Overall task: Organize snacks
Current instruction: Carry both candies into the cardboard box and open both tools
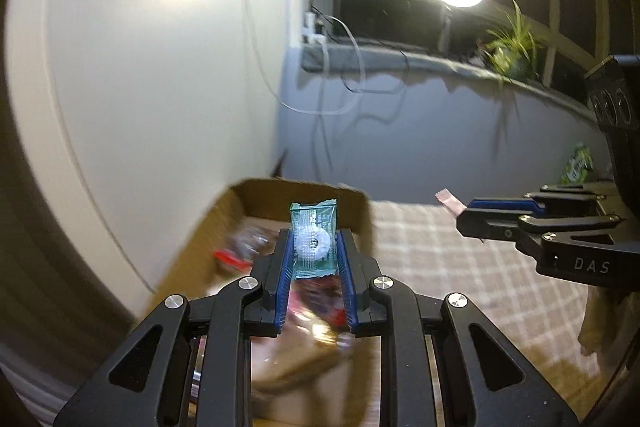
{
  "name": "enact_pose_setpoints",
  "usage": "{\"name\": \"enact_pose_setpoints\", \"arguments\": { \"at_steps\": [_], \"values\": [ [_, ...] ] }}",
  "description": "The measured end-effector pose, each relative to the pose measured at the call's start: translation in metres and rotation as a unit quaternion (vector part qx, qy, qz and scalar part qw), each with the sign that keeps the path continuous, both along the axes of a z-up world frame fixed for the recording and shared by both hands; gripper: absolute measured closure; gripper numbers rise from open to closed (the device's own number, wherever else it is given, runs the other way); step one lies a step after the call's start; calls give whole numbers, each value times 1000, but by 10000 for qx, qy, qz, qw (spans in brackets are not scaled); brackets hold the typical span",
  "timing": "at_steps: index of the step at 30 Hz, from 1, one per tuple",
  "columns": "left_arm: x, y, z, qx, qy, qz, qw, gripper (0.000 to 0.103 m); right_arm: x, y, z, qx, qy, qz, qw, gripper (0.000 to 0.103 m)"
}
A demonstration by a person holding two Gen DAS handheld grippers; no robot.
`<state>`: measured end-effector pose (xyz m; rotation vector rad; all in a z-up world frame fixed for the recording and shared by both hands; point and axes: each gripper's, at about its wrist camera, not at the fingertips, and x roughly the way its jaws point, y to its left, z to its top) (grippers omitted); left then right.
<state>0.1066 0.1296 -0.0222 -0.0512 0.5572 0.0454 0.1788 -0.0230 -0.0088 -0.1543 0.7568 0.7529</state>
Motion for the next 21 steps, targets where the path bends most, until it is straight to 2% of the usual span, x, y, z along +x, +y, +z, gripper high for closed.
{"name": "enact_pose_setpoints", "arguments": {
  "at_steps": [6, 13, 21],
  "values": [
    [1, 33, 2, -146, -130, 265, 9995, 83, 5, 44, 5, 126, -62, 87, 9999, 83],
    [6, 43, -4, -121, -122, 340, 9993, 83, 16, 87, -4, 64, -51, 179, 9998, 83],
    [11, 55, -16, -129, 35, 446, 9989, 83, 22, 109, -17, -197, -48, 252, 9995, 83]
  ]
}}
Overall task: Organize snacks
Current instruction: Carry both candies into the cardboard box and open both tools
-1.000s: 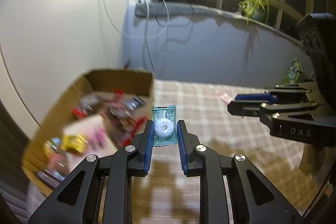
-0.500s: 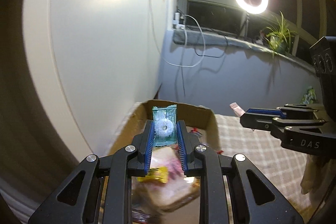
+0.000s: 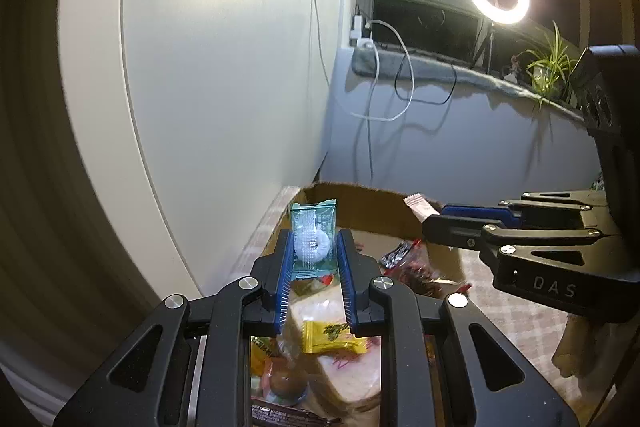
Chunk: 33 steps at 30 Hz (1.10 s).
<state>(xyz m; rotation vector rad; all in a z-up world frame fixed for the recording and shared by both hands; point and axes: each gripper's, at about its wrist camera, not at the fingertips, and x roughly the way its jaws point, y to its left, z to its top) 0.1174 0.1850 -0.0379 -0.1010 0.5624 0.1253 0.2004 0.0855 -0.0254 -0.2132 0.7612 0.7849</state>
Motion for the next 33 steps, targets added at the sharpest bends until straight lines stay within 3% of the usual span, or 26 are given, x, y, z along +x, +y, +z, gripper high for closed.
{"name": "enact_pose_setpoints", "arguments": {
  "at_steps": [8, 33],
  "values": [
    [0, 3, -4, 6, 85, 8, 10000, 83, 4, 7, -13, -207, 120, 22, 9997, 83],
    [3, 3, -6, 64, 163, 41, 9998, 80, 3, 10, -13, -397, 11, -7, 9992, 82]
  ]
}}
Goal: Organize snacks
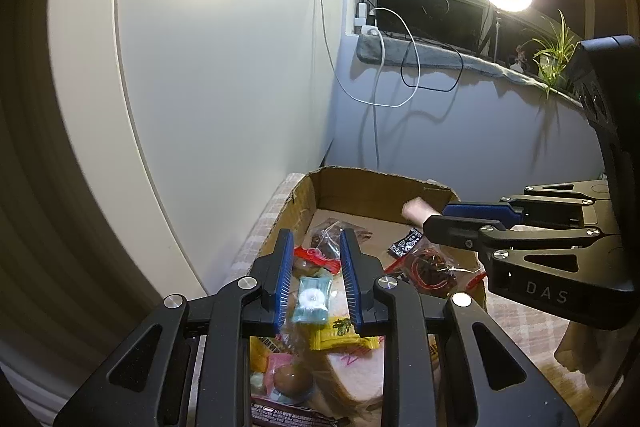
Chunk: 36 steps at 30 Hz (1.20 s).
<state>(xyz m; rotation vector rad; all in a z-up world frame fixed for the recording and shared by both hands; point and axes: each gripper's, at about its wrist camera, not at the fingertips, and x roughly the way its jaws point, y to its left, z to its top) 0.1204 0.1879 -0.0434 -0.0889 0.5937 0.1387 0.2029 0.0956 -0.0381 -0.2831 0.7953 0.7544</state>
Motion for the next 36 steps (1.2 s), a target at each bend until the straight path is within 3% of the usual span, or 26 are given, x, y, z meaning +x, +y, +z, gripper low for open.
{"name": "enact_pose_setpoints", "arguments": {
  "at_steps": [4, 8, 12, 14, 18, 31, 36],
  "values": [
    [0, 1, 0, 8, -11, 35, 10000, 77, 1, 1, -2, -34, 3, -20, 10000, 81],
    [-1, 1, 0, 36, -36, 81, 10000, 57, 0, 0, -3, -65, -40, -43, 10000, 61],
    [-1, 2, 0, 62, -66, 108, 9999, 49, -1, 0, -4, -77, -108, -59, 9999, 41],
    [-1, 3, 0, 81, -66, 134, 9999, 43, -2, -1, -4, -103, -142, -91, 9998, 37],
    [-2, 4, 2, 111, -105, 158, 9998, 42, 0, -5, -4, -101, -141, -164, 9997, 27],
    [-26, 6, 12, 262, -283, 368, 9986, 26, -19, -13, -2, -130, -233, -255, 9993, 25],
    [-42, 1, 20, 354, -421, 401, 9977, 23, -41, -20, 5, -82, -382, -282, 9988, 16]
  ]
}}
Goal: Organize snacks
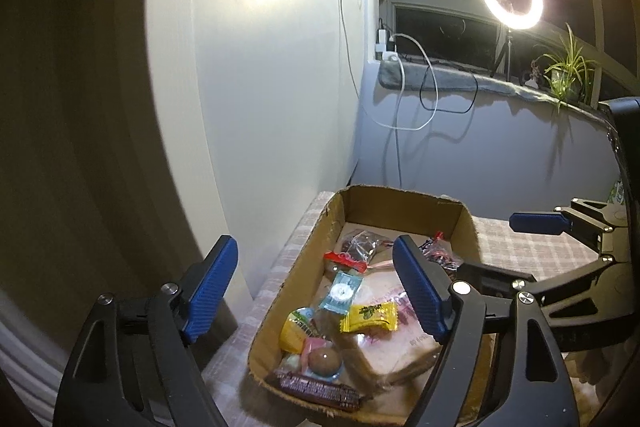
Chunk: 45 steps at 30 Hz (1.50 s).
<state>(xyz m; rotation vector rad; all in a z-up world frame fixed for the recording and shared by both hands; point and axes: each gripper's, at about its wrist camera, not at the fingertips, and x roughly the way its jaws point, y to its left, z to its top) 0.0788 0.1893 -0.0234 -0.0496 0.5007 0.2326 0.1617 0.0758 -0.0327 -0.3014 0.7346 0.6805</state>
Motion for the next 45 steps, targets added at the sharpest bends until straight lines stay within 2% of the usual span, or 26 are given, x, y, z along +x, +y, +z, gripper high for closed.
{"name": "enact_pose_setpoints", "arguments": {
  "at_steps": [8, 19, 23, 29, 32, 45],
  "values": [
    [-28, -10, 9, 8, -227, 34, 9997, 21, -34, -14, 14, 27, -285, -83, 9996, 16],
    [-64, -31, 1, -137, -325, -52, 9994, 18, -86, -41, 26, 200, -502, -239, 9983, 15],
    [-71, -34, 2, -186, -396, -56, 9990, 18, -106, -47, 29, 259, -715, -325, 9966, 6],
    [-83, -40, 3, -213, -575, -109, 9981, 18, -133, -58, 30, 221, -1069, -472, 9929, 2],
    [-85, -42, 2, -199, -614, -124, 9978, 18, -140, -64, 27, 196, -1178, -589, 9911, 0],
    [-84, -41, -1, -186, -604, -28, 9980, 18, -146, -73, 23, 297, -1154, -751, 9900, 0]
  ]
}}
